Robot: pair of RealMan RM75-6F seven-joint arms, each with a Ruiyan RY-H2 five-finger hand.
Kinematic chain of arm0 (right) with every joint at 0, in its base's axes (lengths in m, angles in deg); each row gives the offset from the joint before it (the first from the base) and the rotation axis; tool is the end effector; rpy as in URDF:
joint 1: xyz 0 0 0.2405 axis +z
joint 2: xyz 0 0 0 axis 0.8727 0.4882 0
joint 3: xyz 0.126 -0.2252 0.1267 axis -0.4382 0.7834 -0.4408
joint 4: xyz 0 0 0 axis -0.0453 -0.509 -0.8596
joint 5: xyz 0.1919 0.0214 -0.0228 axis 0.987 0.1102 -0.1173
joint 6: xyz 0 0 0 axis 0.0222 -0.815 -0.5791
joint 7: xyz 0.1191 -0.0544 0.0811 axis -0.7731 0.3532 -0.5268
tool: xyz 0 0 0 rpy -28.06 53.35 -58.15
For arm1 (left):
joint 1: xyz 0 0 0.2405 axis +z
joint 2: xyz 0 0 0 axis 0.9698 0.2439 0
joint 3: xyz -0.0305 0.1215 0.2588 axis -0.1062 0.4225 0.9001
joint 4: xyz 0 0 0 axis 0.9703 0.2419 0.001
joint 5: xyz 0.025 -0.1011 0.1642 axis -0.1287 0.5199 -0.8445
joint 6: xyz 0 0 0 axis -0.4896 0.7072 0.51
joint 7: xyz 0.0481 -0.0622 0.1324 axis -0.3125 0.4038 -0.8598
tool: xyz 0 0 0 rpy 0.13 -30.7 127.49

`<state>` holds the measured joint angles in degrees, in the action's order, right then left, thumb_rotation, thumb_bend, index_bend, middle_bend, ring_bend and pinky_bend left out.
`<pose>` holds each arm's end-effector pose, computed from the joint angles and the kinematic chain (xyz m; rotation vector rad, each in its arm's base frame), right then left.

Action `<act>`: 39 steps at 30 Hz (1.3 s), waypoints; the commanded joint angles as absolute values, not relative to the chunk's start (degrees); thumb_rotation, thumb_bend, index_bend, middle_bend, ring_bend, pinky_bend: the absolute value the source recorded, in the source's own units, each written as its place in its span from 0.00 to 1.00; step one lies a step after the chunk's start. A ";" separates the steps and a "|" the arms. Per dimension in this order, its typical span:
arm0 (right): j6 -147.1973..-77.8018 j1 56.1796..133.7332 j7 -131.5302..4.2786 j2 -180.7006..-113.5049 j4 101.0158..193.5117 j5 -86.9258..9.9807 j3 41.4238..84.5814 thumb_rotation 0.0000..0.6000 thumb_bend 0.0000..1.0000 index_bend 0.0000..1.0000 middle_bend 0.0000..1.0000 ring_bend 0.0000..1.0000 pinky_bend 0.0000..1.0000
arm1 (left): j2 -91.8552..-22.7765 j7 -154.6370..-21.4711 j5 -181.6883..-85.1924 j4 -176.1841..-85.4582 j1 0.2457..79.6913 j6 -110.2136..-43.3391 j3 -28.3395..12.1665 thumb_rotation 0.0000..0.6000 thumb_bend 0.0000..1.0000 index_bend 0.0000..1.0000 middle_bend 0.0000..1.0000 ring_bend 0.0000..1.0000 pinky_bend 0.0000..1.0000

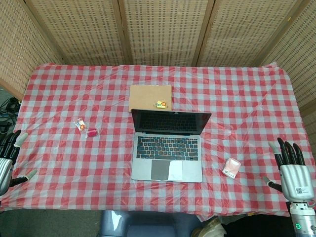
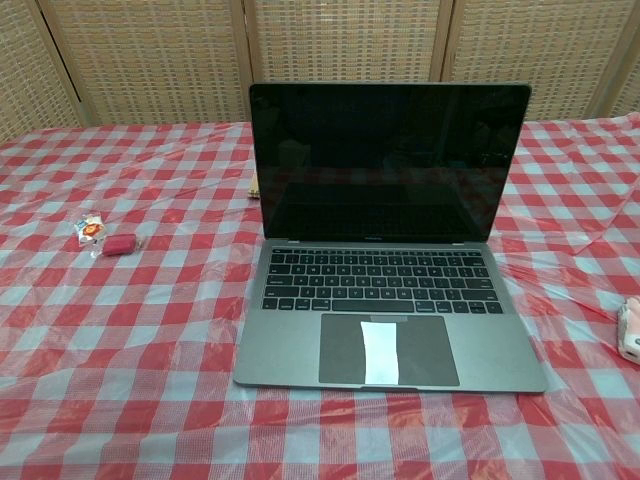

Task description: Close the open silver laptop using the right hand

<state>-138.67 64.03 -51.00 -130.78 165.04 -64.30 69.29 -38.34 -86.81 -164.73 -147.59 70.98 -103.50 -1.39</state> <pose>-0.3228 -0.1856 0.1835 1.3852 -0.7115 0.8575 -0.3218 0.1871 0.1950 -1.4455 -0.7708 -0.9882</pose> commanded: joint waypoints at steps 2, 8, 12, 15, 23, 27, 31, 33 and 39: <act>-138.72 63.91 -51.03 -130.73 165.13 -64.17 69.20 1.00 0.00 0.00 0.00 0.00 0.00 | -38.31 -87.20 -164.40 -147.99 71.09 -103.44 -1.44 1.00 0.00 0.00 0.00 0.00 0.00; -138.13 64.65 -53.57 -130.66 164.98 -64.45 68.65 1.00 0.01 0.00 0.00 0.00 0.00 | -38.16 -86.99 -164.31 -148.48 71.12 -103.37 -1.48 1.00 0.00 0.00 0.00 0.00 0.00; -136.11 68.08 -53.10 -129.66 164.88 -65.12 65.99 1.00 0.39 0.07 0.02 0.00 0.00 | -38.23 -86.70 -163.53 -148.39 70.79 -103.01 -2.11 1.00 0.00 0.00 0.00 0.00 0.00; -132.95 73.77 -48.44 -128.70 167.55 -62.97 59.97 1.00 0.71 0.16 0.15 0.02 0.00 | -38.25 -86.77 -161.92 -148.39 70.31 -101.56 -2.63 1.00 0.00 0.00 0.00 0.00 0.00; -117.42 86.77 -45.83 -128.26 174.37 -48.19 49.91 1.00 1.00 0.28 0.32 0.19 0.17 | -38.78 -87.33 -158.28 -147.87 69.24 -98.72 -3.99 1.00 0.00 0.00 0.00 0.00 0.00; -104.81 95.21 -45.68 -129.43 175.43 -32.76 46.52 1.00 1.00 0.30 0.32 0.20 0.20 | -39.00 -87.26 -156.73 -147.34 68.64 -97.27 -4.56 1.00 0.00 0.00 0.00 0.00 0.00; -99.55 101.46 -43.71 -131.71 174.40 -22.75 46.07 1.00 1.00 0.30 0.32 0.21 0.21 | -38.92 -86.89 -156.00 -147.06 68.46 -96.85 -4.89 1.00 0.00 0.00 0.00 0.00 0.00; -98.11 104.33 -42.91 -133.16 173.38 -18.96 46.32 1.00 1.00 0.30 0.32 0.21 0.22 | -38.87 -86.62 -155.58 -146.95 68.33 -96.45 -5.01 1.00 0.00 0.00 0.00 0.00 0.00; -95.12 110.15 -43.41 -136.05 171.41 -10.19 46.81 1.00 1.00 0.30 0.34 0.23 0.27 | -38.69 -86.28 -154.51 -146.76 67.97 -95.14 -5.14 1.00 0.00 0.00 0.00 0.00 0.00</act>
